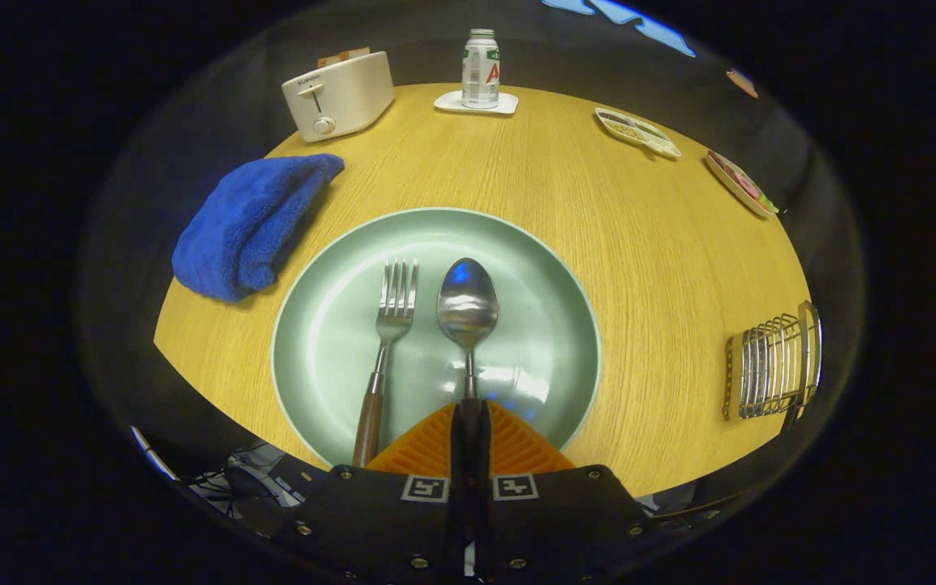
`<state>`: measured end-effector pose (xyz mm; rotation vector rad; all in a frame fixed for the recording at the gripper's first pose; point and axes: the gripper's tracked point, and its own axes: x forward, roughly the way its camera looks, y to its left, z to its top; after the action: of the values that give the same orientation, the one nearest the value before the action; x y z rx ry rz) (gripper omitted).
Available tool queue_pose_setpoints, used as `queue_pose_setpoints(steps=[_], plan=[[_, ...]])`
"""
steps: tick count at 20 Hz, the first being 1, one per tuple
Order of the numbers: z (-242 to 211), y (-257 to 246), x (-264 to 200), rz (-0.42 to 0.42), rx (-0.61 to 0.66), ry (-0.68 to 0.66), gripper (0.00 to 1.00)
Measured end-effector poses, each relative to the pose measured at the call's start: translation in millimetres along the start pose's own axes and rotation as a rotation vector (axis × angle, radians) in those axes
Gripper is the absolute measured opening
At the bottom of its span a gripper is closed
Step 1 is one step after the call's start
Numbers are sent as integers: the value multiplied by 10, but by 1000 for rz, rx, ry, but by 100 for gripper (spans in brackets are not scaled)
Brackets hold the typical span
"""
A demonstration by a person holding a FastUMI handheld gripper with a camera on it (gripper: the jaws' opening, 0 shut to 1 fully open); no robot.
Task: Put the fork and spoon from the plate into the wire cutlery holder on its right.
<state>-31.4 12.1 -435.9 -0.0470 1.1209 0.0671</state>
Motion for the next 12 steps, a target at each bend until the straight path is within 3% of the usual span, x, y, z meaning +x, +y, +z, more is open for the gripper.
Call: queue_pose_setpoints(steps=[7,12], plan=[[57,-46,-113,-22,-22,-45,5],[266,-148,-336,-87,-51,-117,5]])
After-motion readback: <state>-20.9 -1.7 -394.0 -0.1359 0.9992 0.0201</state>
